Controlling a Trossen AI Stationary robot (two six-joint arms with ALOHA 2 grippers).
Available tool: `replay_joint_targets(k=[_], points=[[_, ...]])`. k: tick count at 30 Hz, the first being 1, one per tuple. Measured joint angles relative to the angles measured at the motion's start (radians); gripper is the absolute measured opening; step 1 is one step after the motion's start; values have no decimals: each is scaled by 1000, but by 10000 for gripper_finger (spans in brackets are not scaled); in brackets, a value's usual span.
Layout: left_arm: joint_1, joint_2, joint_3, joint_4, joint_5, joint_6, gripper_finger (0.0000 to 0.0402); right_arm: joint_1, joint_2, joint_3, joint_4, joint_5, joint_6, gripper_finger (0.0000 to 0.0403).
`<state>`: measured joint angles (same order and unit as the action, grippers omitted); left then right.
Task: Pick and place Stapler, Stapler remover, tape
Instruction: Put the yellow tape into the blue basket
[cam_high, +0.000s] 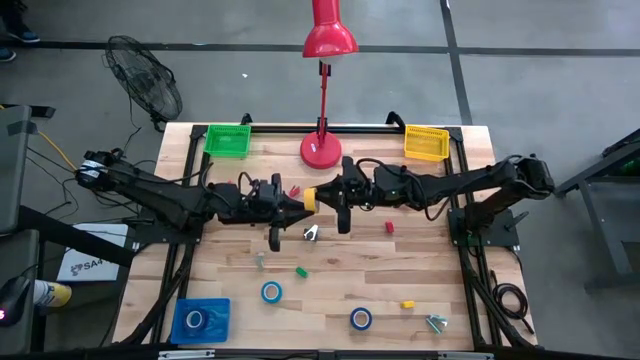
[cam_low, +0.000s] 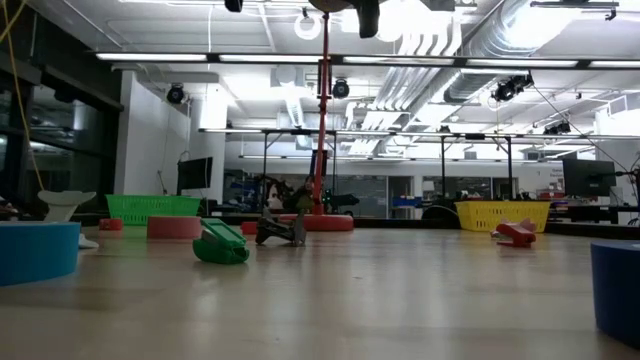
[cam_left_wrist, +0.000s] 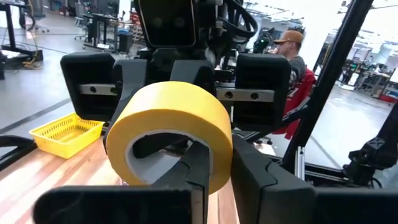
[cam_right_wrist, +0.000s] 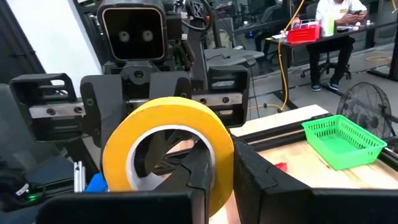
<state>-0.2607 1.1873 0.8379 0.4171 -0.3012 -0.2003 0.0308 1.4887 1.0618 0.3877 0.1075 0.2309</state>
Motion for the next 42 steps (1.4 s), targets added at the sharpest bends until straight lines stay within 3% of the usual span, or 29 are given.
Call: replay_joint_targets(k=[14,21,27,32,42], points=[[-2,0,0,-25,0,21,33,-3,-46,0,-106,-39,-6,162],[-2,-1,1,-88,18,21,33,-5,-129,0,-249,-44,-7,191],[-3,-1,1,-218,157,-28,33,-5,-166,0,-369,-46,-5,192],[-38,-30,2,-444,270,-102,33,-5,-169,0,-433,-46,4,192],[-207,-63,1,-814,509,-281,33,-5,-169,0,-466,-47,26,193]])
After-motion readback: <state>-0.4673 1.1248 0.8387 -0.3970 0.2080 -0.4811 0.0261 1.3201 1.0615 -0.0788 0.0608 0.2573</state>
